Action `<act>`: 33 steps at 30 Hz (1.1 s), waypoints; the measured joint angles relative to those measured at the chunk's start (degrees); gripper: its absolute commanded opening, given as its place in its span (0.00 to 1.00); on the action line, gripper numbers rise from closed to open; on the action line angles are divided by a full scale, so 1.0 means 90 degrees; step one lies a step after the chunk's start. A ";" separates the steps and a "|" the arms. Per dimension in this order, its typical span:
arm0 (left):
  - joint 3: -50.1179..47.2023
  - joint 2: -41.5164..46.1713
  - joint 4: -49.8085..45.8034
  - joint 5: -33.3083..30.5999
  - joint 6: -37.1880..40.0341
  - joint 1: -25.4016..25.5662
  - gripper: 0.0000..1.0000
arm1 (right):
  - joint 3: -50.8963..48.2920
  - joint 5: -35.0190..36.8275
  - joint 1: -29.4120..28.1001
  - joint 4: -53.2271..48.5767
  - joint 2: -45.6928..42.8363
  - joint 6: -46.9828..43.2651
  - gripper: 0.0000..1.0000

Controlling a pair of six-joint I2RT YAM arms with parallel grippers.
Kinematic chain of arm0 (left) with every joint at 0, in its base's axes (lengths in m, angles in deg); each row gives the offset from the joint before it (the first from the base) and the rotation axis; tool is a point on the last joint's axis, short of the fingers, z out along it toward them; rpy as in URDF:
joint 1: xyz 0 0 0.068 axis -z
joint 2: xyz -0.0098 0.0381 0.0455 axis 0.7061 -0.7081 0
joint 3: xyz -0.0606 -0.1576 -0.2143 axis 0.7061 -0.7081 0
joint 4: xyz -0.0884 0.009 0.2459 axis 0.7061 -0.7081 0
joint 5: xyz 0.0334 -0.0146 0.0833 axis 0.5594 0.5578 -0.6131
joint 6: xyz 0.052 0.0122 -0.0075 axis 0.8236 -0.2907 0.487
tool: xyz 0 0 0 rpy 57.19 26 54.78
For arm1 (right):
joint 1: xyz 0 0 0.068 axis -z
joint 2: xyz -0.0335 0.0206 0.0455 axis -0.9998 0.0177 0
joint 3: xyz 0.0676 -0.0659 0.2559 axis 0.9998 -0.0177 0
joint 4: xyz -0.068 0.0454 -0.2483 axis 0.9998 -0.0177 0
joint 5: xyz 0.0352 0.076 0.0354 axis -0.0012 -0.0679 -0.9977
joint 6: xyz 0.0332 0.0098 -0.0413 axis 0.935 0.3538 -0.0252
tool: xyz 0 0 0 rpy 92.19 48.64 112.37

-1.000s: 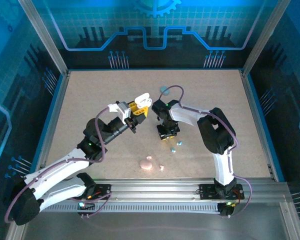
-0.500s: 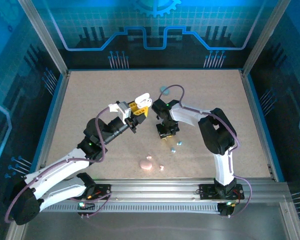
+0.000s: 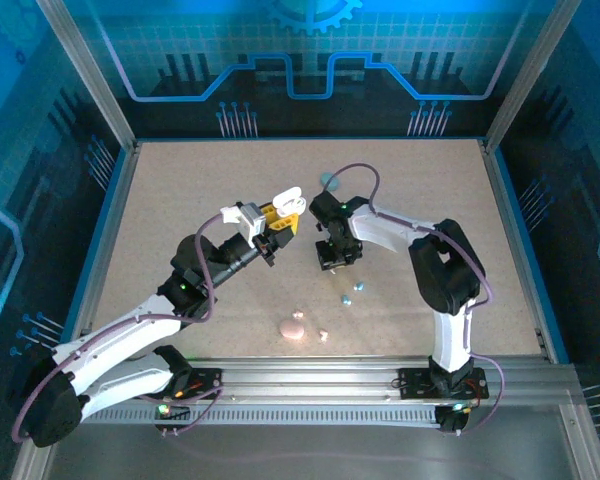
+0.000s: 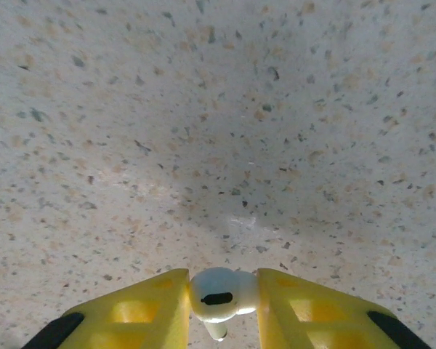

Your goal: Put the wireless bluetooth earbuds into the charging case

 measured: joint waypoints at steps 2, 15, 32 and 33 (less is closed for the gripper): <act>0.0000 0.0000 0.0000 0.0000 0.0000 0.0000 0.23 | 0.0000 -0.0046 0.0000 -0.0010 0.0117 -0.0002 0.30; 0.0000 -0.0005 0.0000 0.0000 0.0002 0.0000 0.23 | 0.0182 -0.0087 -0.0010 -0.0238 0.0437 -0.0100 0.36; 0.0000 -0.0005 0.0000 -0.0002 0.0002 0.0000 0.23 | 0.0471 -0.0041 -0.0017 -0.0554 0.0636 -0.0240 0.32; 0.0000 -0.0005 0.0000 -0.0002 0.0002 0.0000 0.23 | 0.0471 -0.0041 -0.0017 -0.0554 0.0636 -0.0240 0.31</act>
